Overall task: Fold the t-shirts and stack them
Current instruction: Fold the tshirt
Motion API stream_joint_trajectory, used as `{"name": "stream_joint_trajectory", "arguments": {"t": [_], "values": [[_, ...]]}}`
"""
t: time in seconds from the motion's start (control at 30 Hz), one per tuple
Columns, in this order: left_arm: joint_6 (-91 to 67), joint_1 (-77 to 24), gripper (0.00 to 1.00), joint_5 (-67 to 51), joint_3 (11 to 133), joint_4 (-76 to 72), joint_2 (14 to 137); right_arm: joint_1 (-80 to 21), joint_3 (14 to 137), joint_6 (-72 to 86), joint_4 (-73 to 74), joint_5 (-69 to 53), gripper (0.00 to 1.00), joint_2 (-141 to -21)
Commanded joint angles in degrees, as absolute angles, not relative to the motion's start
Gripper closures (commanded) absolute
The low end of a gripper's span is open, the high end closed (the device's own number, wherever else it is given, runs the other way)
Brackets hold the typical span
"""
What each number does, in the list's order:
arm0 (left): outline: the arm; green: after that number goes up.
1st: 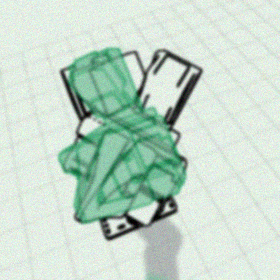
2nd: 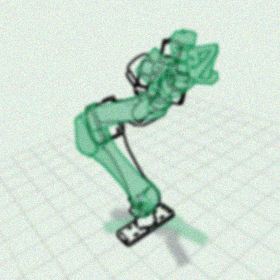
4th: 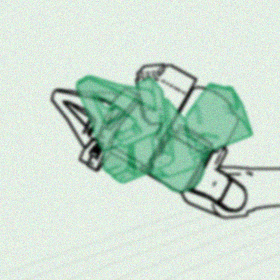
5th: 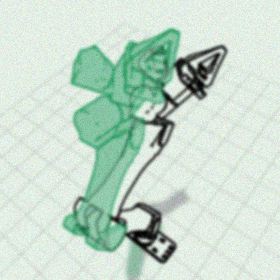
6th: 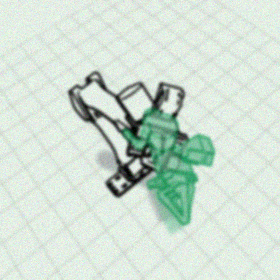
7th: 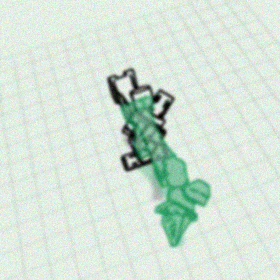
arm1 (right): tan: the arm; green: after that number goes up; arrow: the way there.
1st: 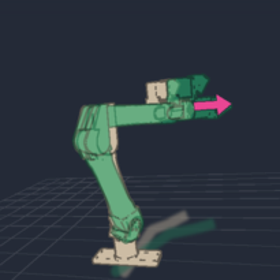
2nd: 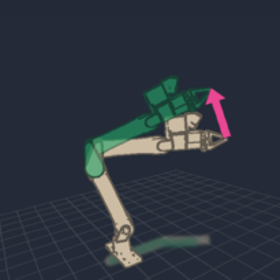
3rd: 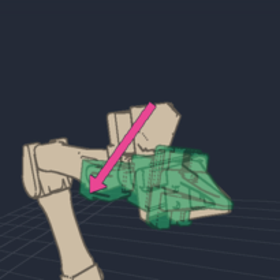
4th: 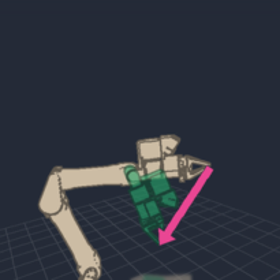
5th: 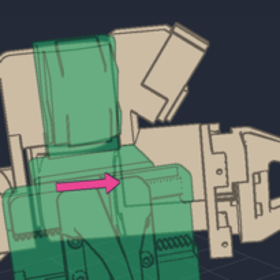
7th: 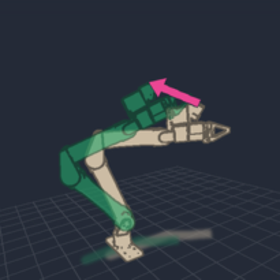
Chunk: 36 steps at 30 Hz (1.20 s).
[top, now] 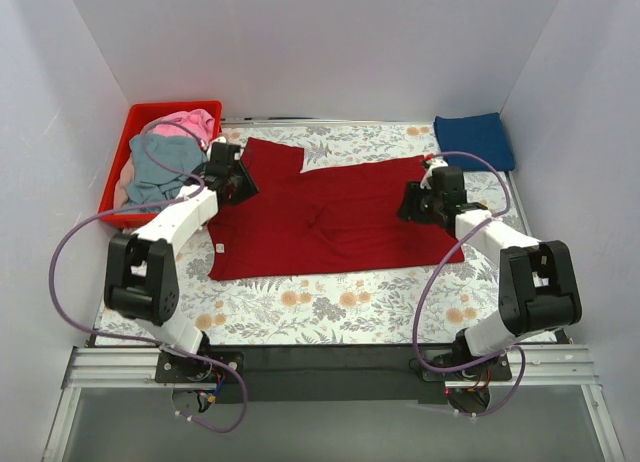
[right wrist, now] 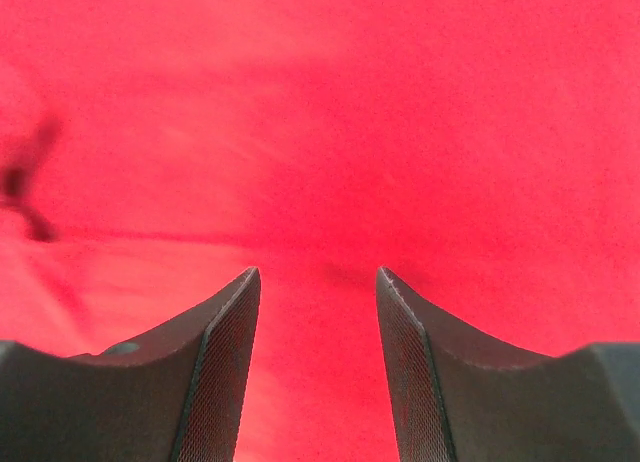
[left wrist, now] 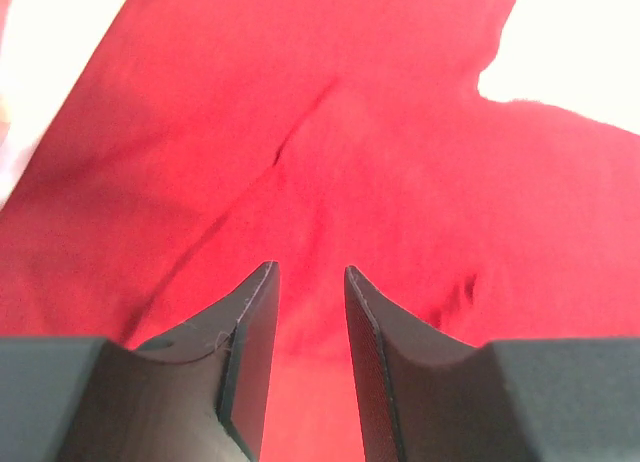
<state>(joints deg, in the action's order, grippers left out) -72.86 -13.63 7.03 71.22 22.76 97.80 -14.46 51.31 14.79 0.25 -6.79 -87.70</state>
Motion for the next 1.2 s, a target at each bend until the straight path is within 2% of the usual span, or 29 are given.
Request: {"name": "stream_joint_trajectory", "arguments": {"t": [0.0,0.17,0.37,0.6,0.77,0.9,1.03,1.17], "values": [[-74.88,-13.89,0.69,8.35,61.83,26.8,90.1,-11.09,46.69,14.68,3.34,-3.87,0.43,-84.73],[-76.64,-13.89,0.71,7.65,50.29,25.75,83.86,-7.48,41.67,16.08,3.69,-6.23,0.42,-83.15],[-81.12,-12.84,0.75,7.92,42.37,29.7,83.23,-1.5,33.15,20.65,5.36,-8.7,0.42,-79.55],[-83.76,-9.58,0.8,3.87,36.75,35.41,82.88,13.94,25.23,23.64,13.42,-16.34,0.41,-73.31],[-85.42,-9.49,0.8,0.18,35.51,38.84,78.32,20.73,20.14,23.81,18.63,-14.16,0.4,-64.0],[-85.78,-9.49,0.8,-2.02,36.82,41.92,74.89,20.92,19.77,25.22,18.98,-11.34,0.4,-55.57],[-84.73,-9.49,0.76,-1.59,39.8,44.21,71.02,20.66,23.28,23.56,18.3,-15.19,0.38,-54.14],[-81.75,-9.49,0.74,-0.88,46.64,38.97,71.01,16.72,28.2,22.68,12.24,-20.12,0.37,-57.38]]}}
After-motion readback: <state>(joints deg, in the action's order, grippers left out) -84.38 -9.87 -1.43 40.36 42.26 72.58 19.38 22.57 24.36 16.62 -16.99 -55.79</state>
